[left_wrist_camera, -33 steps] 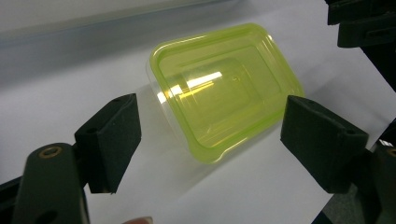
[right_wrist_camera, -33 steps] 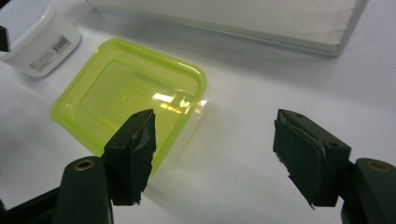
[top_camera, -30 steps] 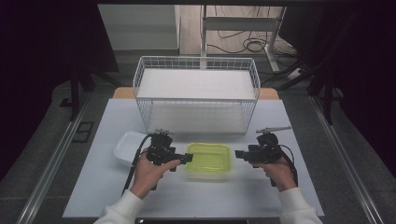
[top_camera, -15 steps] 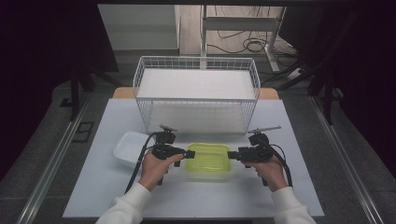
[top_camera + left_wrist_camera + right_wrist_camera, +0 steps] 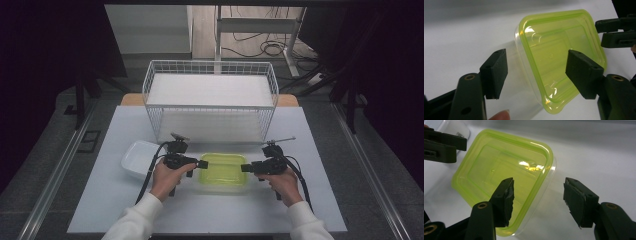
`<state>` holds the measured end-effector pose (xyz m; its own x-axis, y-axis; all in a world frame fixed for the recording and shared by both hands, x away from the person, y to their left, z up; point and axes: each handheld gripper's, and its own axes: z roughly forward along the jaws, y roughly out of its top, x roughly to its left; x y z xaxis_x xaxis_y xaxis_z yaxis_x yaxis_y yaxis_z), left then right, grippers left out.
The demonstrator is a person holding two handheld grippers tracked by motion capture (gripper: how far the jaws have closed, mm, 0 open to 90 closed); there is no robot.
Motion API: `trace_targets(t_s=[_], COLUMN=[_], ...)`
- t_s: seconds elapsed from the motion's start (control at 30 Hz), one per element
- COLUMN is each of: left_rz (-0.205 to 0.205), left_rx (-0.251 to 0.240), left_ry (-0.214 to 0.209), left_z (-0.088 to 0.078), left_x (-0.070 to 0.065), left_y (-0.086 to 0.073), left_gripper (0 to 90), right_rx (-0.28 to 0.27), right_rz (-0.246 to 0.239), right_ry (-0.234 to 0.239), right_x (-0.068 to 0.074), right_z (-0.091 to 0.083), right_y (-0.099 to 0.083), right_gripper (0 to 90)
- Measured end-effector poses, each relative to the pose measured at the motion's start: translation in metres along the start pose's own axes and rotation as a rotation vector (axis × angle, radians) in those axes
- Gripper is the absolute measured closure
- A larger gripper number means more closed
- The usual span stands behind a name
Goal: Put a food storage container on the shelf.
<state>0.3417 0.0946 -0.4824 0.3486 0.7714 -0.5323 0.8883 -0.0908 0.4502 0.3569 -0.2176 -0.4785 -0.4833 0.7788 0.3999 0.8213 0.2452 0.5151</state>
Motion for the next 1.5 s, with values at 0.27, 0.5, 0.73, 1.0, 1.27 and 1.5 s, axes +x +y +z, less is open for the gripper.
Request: trace_targets(t_s=[0.27,0.5,0.73,1.0,1.27,1.5], left_rz=[-0.019,-0.060,-0.076,-0.121,-0.076,-0.051], left_rx=[0.018,0.038,0.059,0.028,-0.028,-0.080], left_ry=[0.000,-0.024,-0.103,-0.131,-0.149,-0.172], left_z=[0.005,0.015,0.020,0.011,0.002,-0.010], left_x=[0.003,0.009,0.010,0.015,0.006,0.000], left_y=[-0.002,-0.006,-0.005,-0.009,-0.014,-0.014], left_gripper=[38.9,43.0,54.8,75.0,78.4,78.7], right_rx=[0.005,0.018,0.040,0.000,-0.062,-0.111], right_rz=[0.031,0.036,0.052,0.155,0.132,0.064], right_ry=[0.019,0.053,0.094,0.159,0.160,0.150], right_x=[-0.005,-0.006,-0.007,-0.014,-0.010,0.000], right_z=[0.004,0.009,0.013,0.007,-0.008,-0.023], right_y=[-0.002,-0.001,-0.001,-0.006,-0.006,-0.002], right_gripper=[44.6,50.0,61.9,75.9,79.2,79.2])
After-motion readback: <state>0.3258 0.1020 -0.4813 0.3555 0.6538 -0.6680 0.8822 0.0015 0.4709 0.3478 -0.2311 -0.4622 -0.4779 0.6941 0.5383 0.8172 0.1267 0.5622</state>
